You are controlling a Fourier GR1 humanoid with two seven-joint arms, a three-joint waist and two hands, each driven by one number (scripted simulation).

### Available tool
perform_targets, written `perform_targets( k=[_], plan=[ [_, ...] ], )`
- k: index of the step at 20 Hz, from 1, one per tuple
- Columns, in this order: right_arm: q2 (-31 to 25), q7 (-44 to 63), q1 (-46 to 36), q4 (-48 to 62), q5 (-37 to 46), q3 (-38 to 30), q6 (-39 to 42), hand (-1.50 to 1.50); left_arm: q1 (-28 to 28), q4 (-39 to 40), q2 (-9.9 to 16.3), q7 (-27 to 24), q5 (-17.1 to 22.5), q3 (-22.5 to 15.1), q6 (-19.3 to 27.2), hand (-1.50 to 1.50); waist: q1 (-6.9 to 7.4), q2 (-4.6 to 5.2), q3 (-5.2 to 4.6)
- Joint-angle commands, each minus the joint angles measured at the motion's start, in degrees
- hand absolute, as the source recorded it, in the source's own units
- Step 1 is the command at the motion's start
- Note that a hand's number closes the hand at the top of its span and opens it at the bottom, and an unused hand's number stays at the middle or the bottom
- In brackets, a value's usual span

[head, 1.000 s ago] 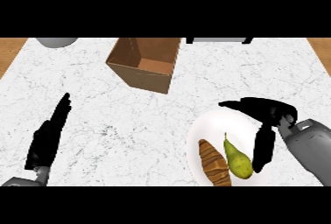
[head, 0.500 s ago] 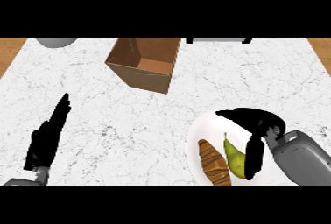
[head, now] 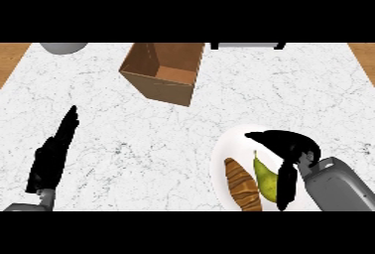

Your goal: Pick the pear from the plate and place it in the cardboard box

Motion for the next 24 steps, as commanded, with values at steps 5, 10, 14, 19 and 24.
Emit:
perform_targets(
  k=[5, 10, 14, 19, 24],
  plan=[
    [3.86, 0.41, 1.95, 0.51, 6.15, -2.84, 3.4, -1.5, 1.9, -1.57, -2.45, 0.08, -2.42, 2.01, -3.09, 0.0, 0.1, 0.01, 0.01],
    [4.46, -3.93, 4.29, 0.13, 10.36, -5.2, 4.35, -1.5, 2.5, -5.26, -4.88, 3.24, -5.32, 2.01, -2.86, 0.0, 0.07, 0.0, 0.02],
    [6.73, -2.48, 6.42, -1.81, 11.76, -6.09, 5.5, -1.5, -0.32, 0.4, -6.87, 1.28, -6.18, 4.29, -3.88, 0.0, -0.08, 0.02, 0.01],
    [9.32, -4.34, 8.29, 0.45, 16.54, -3.94, 3.37, -1.5, 4.35, -5.8, -4.76, 1.07, -5.45, 6.57, -7.17, 0.0, 0.19, -0.02, 0.02],
    [9.99, -8.58, 9.28, 4.5, 21.36, -1.73, 2.56, -1.5, -1.44, -1.78, -6.89, 3.09, -7.38, 7.16, -6.73, 0.0, 0.08, 0.04, 0.02]
  ],
)
